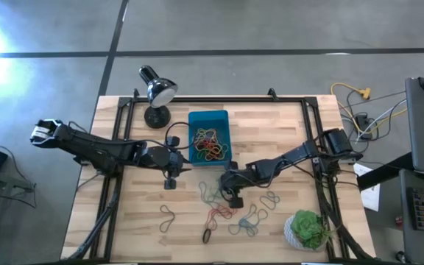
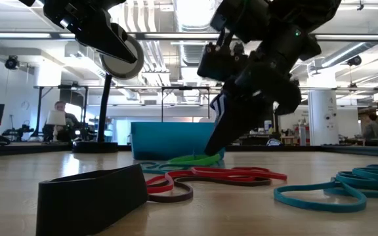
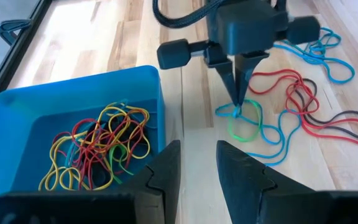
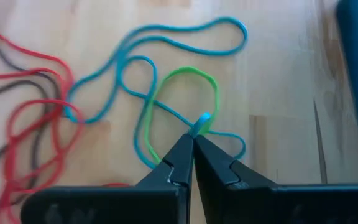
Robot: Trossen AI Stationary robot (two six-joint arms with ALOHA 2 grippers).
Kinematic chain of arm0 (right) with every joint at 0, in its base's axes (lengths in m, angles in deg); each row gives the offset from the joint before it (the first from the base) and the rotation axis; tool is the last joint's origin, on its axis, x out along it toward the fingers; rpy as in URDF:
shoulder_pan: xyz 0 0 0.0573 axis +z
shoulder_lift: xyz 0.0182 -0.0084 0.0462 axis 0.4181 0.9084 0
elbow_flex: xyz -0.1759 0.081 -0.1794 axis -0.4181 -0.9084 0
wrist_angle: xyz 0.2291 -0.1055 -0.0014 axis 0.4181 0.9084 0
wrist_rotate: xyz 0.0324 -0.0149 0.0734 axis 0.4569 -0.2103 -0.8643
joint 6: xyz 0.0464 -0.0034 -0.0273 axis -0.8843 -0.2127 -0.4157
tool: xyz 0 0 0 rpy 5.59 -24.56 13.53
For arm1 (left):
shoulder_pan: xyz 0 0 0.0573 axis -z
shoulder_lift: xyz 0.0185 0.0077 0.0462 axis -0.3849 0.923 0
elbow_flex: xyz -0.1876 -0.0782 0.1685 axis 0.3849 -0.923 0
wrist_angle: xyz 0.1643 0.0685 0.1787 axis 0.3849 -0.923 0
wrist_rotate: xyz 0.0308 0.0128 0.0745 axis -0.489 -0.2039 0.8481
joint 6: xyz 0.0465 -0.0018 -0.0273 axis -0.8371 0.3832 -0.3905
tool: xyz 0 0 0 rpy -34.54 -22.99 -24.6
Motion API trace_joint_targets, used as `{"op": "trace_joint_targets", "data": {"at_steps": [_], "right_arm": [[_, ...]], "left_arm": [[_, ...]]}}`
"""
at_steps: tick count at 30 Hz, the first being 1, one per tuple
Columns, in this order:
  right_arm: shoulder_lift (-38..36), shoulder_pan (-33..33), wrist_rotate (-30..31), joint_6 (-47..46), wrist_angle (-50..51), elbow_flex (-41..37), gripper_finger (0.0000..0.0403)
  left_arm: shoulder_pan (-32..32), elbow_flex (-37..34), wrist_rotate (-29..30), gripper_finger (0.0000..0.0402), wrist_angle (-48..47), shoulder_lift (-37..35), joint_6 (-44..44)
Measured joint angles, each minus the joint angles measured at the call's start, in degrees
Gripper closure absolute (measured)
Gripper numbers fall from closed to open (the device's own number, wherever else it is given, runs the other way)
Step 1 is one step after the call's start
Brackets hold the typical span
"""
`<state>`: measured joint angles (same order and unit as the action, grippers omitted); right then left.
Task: Pick and place rubber bands into bin
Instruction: Put the blue rubber band into the blue bin
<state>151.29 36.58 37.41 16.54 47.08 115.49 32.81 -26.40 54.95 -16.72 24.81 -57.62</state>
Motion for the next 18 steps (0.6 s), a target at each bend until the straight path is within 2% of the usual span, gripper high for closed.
{"op": "trace_joint_targets", "data": {"at_steps": [18], "right_arm": [[-10.75,3.8,-1.8,3.54,0.42,-0.09,0.0394]], "left_arm": [[-0.04,-0.02,0.0,0.0314,0.02,0.0,-0.01]]}}
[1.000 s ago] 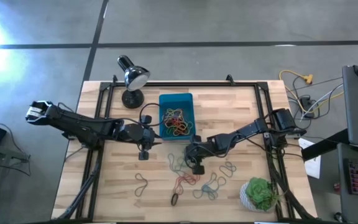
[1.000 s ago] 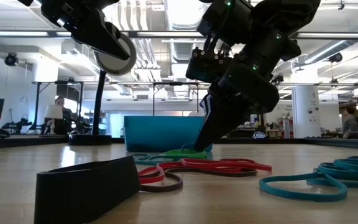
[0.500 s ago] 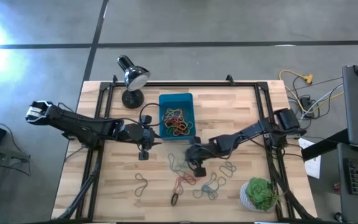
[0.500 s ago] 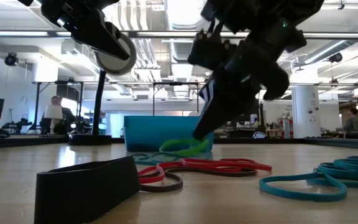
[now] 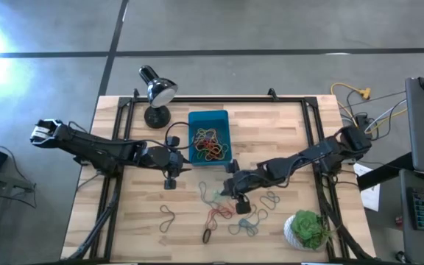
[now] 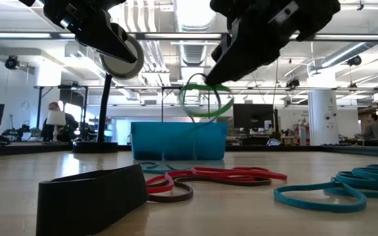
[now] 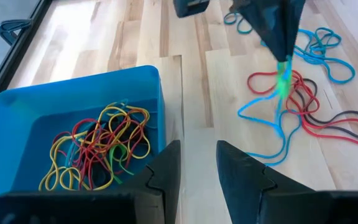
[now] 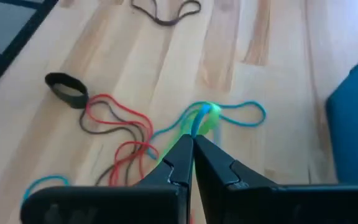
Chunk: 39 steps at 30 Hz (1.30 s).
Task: Pick and place rubber bands into bin
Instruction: Put the blue rubber band into the blue bin
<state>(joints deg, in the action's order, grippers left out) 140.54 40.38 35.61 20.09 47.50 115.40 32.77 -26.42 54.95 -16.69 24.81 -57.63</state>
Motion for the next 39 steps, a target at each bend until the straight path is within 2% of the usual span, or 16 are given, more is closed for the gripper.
{"op": "trace_joint_targets", "data": {"at_steps": [8,14,24,39], "right_arm": [[0.65,-0.34,0.41,-9.8,13.93,-1.09,0.0394],[0.37,-0.27,3.52,-12.93,14.43,-3.12,0.0394],[0.34,-0.35,3.95,-15.22,14.01,-4.89,0.0392],[2.55,-0.76,6.79,-15.93,12.62,-6.23,0.0318]], "left_arm": [[0.02,0.0,0.01,0.0314,0.01,0.0,-0.01],[0.02,0.0,0.01,0.0314,0.35,0.02,-0.04],[0.07,0.0,0.01,0.0314,0.5,0.02,-0.04],[0.04,0.0,0.01,0.0314,0.45,0.02,-0.04]]}}
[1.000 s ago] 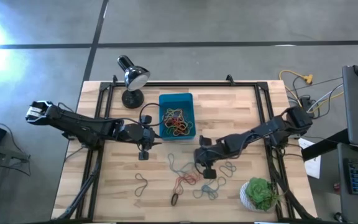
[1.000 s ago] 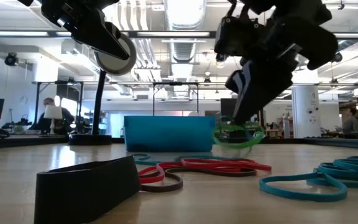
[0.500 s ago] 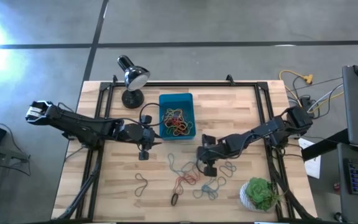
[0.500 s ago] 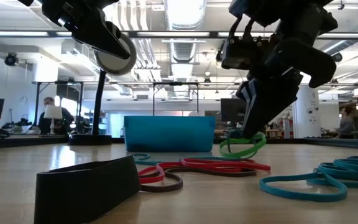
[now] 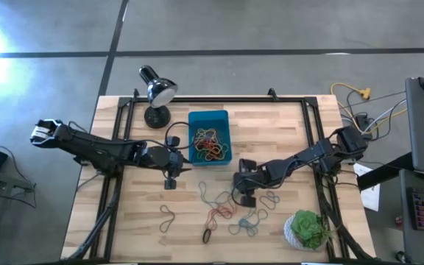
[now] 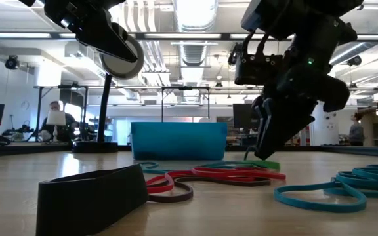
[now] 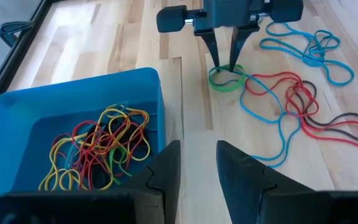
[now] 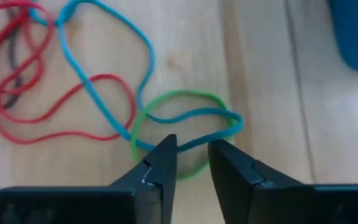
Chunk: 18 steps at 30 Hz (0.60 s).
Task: Pick and place rubber bands into bin
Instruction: Put the blue rubber band into the blue bin
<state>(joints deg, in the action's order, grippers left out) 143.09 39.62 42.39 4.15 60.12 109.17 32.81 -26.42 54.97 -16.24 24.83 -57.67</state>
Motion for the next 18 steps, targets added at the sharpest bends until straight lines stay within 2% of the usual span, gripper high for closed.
{"op": "trace_joint_targets", "data": {"at_steps": [9,12,18], "right_arm": [[-0.02,-0.97,2.39,0.0,0.16,-0.91,0.0303],[-0.02,-1.13,2.57,0.09,0.11,-1.38,0.032],[-0.02,-1.02,3.48,1.42,-1.78,-2.57,0.0385]], "left_arm": [[0.0,-0.08,0.0,0.0314,-0.04,0.0,-0.02],[-0.04,-0.55,0.0,0.0314,0.05,0.0,-0.07],[-0.04,-3.02,1.14,0.0314,1.28,0.0,-0.02]]}}
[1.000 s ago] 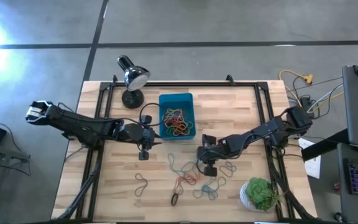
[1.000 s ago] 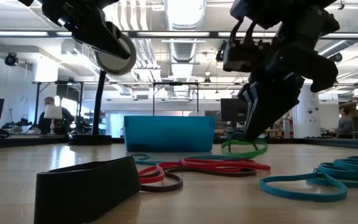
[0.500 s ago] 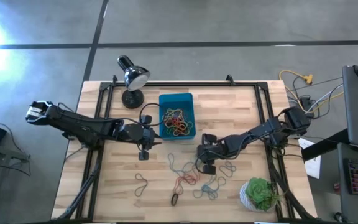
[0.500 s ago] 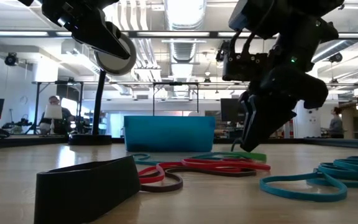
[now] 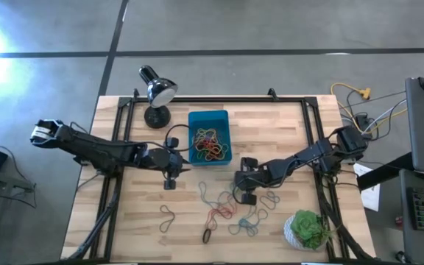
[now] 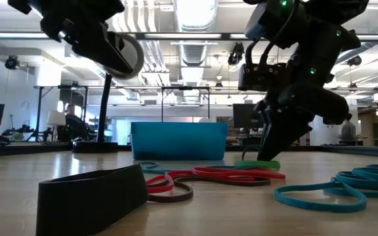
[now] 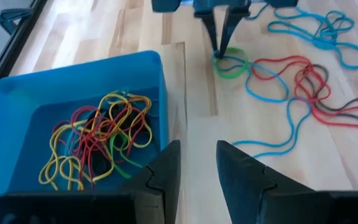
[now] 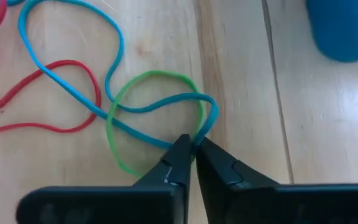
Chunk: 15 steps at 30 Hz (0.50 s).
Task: Pick and place rubber bands into bin
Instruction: Put the blue rubber band into the blue bin
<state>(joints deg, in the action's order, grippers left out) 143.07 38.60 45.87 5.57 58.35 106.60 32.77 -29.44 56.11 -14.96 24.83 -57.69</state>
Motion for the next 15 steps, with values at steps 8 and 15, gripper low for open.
{"op": "trace_joint_targets", "data": {"at_steps": [8,15], "right_arm": [[-0.11,-0.11,0.71,2.13,-1.32,0.64,0.0394],[-0.52,0.13,0.25,3.85,-1.0,3.24,0.0394]], "left_arm": [[0.0,-0.72,0.17,0.0314,0.85,0.0,1.38],[0.02,-0.72,0.15,0.0314,0.89,0.0,1.38]]}}
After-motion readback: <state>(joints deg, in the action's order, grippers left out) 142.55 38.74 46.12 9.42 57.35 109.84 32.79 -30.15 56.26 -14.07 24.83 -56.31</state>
